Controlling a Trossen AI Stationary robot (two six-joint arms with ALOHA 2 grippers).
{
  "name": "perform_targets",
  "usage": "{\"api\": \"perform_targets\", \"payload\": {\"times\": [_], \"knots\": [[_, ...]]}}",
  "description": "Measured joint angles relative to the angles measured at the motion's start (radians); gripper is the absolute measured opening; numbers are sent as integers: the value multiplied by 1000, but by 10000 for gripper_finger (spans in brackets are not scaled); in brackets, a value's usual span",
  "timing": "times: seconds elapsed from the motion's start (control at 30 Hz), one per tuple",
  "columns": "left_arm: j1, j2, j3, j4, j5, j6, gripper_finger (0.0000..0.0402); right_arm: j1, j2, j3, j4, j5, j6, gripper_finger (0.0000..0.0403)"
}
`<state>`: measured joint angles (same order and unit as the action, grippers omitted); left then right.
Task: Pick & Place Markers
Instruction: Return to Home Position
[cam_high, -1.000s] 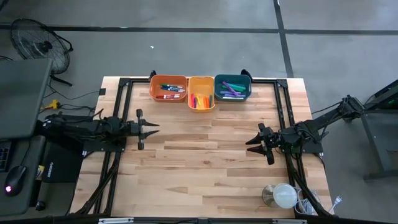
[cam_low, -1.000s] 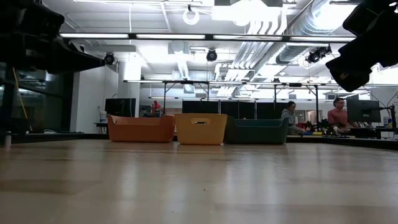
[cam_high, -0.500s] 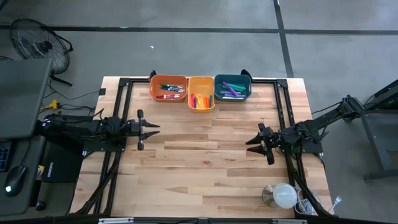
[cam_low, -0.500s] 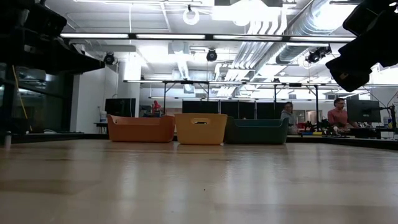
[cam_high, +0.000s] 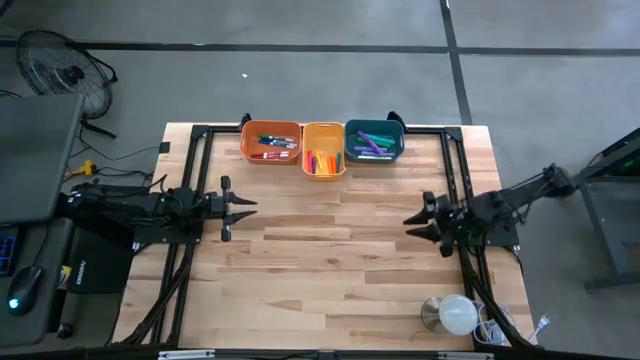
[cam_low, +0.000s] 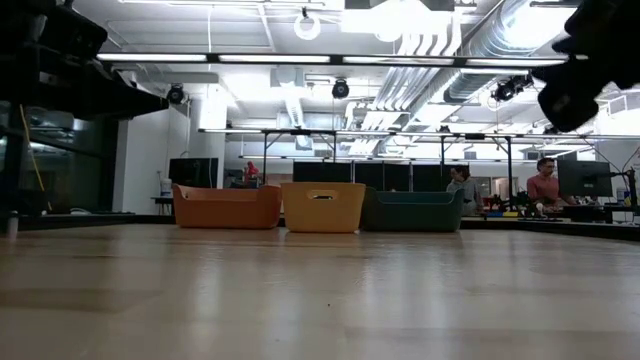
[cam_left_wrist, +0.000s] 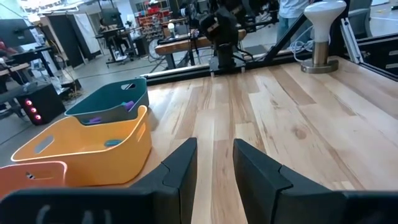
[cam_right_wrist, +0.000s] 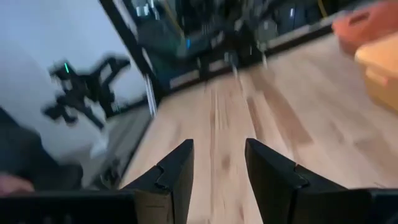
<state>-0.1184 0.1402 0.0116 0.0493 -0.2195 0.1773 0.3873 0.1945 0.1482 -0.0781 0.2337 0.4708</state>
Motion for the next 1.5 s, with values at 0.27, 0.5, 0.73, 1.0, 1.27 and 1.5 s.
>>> {"api": "perform_targets", "payload": {"times": [0.27,0.5,0.73,1.0,1.27,1.5], "knots": [[0,0,0,1,0,0,99,-126,-137,0,34,-2,0,134],[0,0,0,1,1,0,99,-244,-158,0,32,2,0,134],[0,0,0,0,1,0,99,-327,-158,-92,206,2,0,134],[0,0,0,1,0,-1,99,-357,-147,-138,146,-2,0,134],[0,0,0,1,0,-1,99,-357,-142,-138,139,-4,0,134],[0,0,0,0,0,-1,99,-357,-142,-138,143,-2,0,134]]}}
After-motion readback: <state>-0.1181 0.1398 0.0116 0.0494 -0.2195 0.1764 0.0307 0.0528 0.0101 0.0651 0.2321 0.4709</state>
